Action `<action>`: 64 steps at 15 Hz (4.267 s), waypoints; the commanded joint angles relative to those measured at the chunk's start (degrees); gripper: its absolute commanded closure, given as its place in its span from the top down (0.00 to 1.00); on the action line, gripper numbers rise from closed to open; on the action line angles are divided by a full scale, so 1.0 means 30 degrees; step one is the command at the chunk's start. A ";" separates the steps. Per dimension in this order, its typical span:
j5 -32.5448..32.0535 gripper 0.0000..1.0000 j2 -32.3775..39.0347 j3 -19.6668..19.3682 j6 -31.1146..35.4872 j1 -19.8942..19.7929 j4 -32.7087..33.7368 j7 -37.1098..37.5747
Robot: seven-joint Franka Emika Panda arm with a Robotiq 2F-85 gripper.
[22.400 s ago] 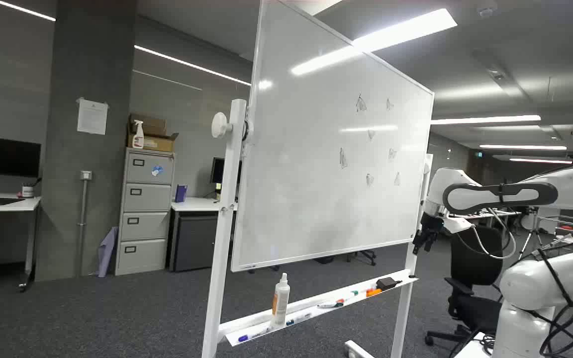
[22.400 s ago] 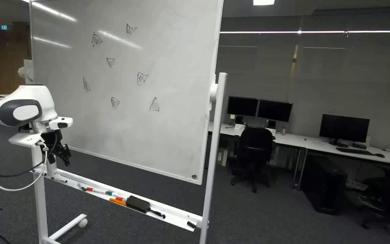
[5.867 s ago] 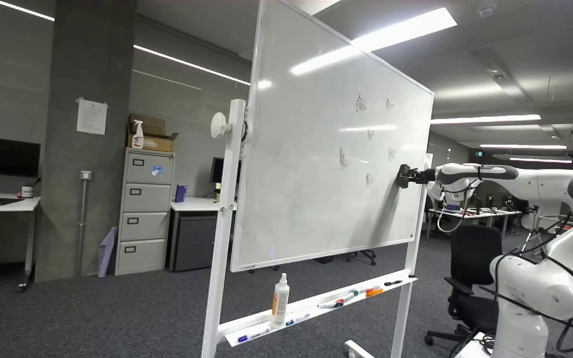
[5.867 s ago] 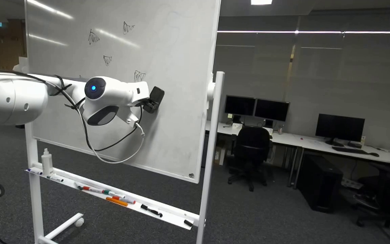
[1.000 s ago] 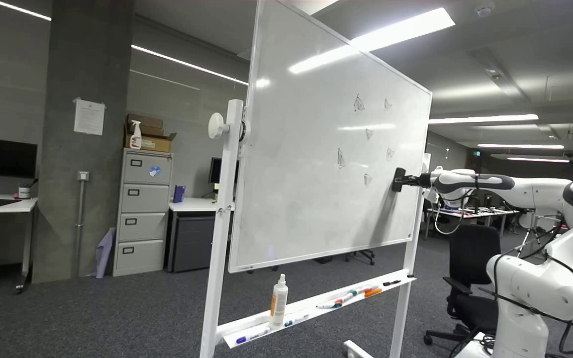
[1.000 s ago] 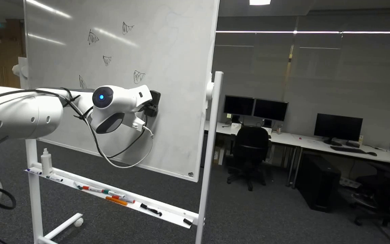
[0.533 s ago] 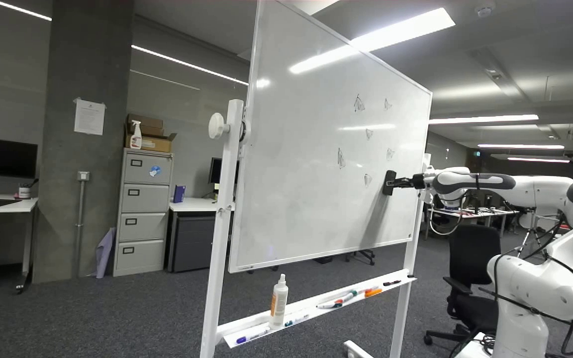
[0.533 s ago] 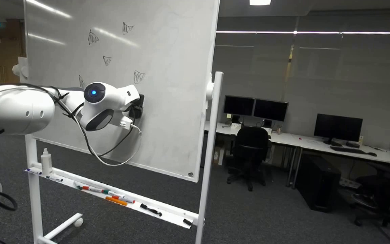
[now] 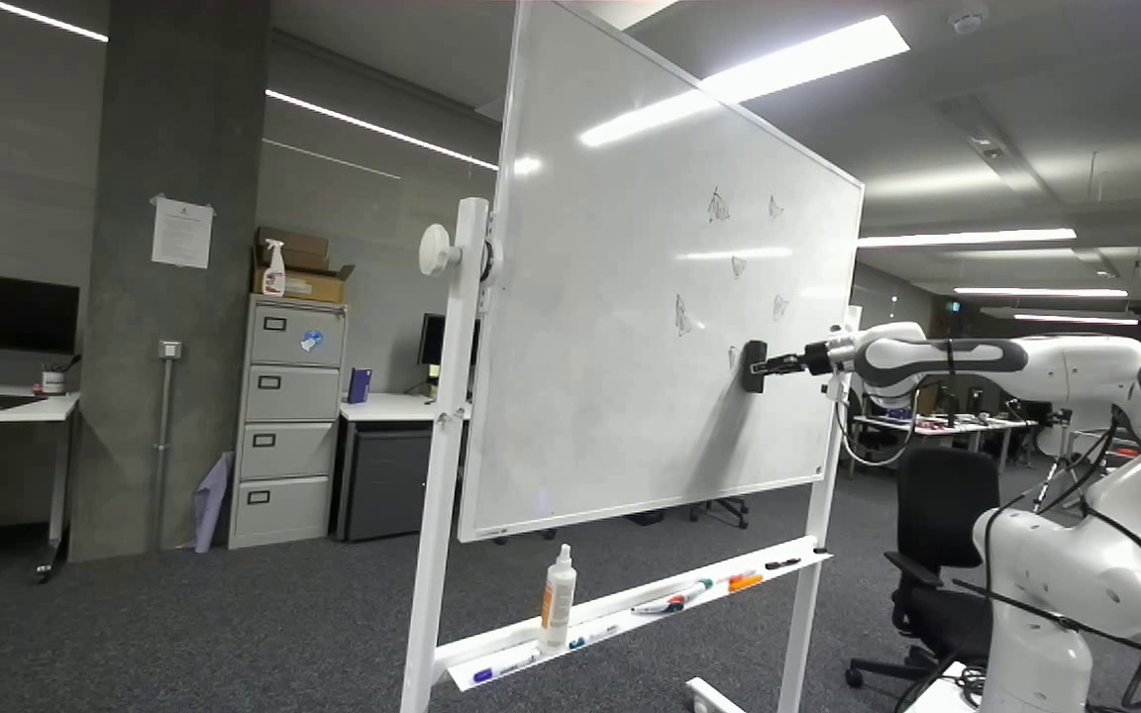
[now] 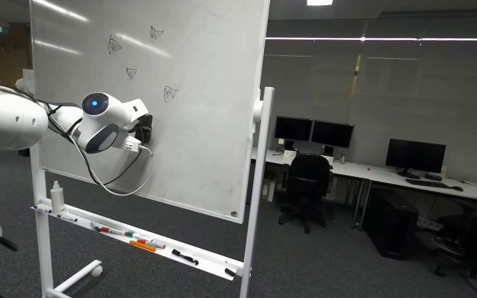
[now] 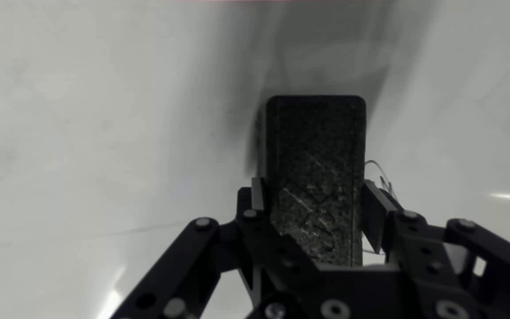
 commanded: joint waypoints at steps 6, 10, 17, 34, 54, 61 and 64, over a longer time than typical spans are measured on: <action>0.2846 0.30 0.2504 0.8615 -0.0243 -0.9282 -0.1633 0.4407; 0.3713 0.30 0.1295 1.1721 -0.1222 -1.2886 -0.2485 0.5381; 0.4228 0.55 0.0610 1.3118 -0.2331 -1.3888 -0.2882 0.5056; 0.4238 0.55 0.0241 1.3213 -0.2442 -1.3917 -0.3149 0.5075; 0.4205 0.30 0.1393 1.2444 -0.1924 -1.0799 -0.2537 0.2711; 0.3655 0.30 0.3866 1.3581 0.1322 -1.0995 -0.1961 0.3115; 0.3372 0.30 0.5048 1.3900 0.2248 -1.1157 -0.1537 0.3238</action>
